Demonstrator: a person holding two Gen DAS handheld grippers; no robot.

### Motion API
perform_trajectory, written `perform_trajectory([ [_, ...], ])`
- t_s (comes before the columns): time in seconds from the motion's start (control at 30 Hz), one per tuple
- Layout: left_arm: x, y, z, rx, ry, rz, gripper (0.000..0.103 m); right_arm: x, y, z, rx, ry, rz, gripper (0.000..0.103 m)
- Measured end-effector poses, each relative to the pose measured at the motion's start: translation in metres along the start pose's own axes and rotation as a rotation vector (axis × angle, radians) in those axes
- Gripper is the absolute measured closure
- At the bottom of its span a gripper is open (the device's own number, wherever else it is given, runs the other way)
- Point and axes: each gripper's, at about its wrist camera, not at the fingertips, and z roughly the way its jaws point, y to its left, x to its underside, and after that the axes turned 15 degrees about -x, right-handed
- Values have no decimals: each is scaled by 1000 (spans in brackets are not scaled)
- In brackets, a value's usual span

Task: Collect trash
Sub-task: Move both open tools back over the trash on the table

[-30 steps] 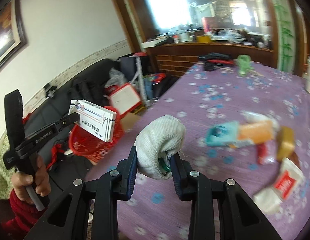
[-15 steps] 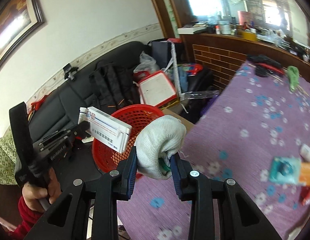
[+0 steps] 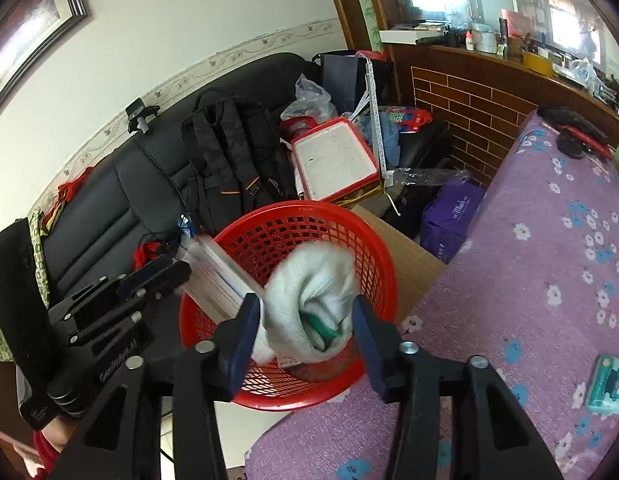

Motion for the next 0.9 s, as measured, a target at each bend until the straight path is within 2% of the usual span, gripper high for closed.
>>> perform_trajectory([
  [0.03, 0, 0, -1, -3, -6, -3, 57, 1, -1, -4, -9, -4, 0, 51],
  [0.2, 3, -8, -13, 5, -26, 9, 56, 16, -7, -35, -17, -52, 31, 47],
  [0.47, 8, -50, -39, 98, -49, 50, 49, 66, -43, -103, 49, -93, 143, 44],
  [0.63, 11, -105, -61, 174, -88, 141, 36, 104, -77, -167, 125, -168, 235, 43],
  [0.9, 25, -211, -85, 317, -103, 331, 27, 174, -131, -266, 289, -291, 409, 43],
])
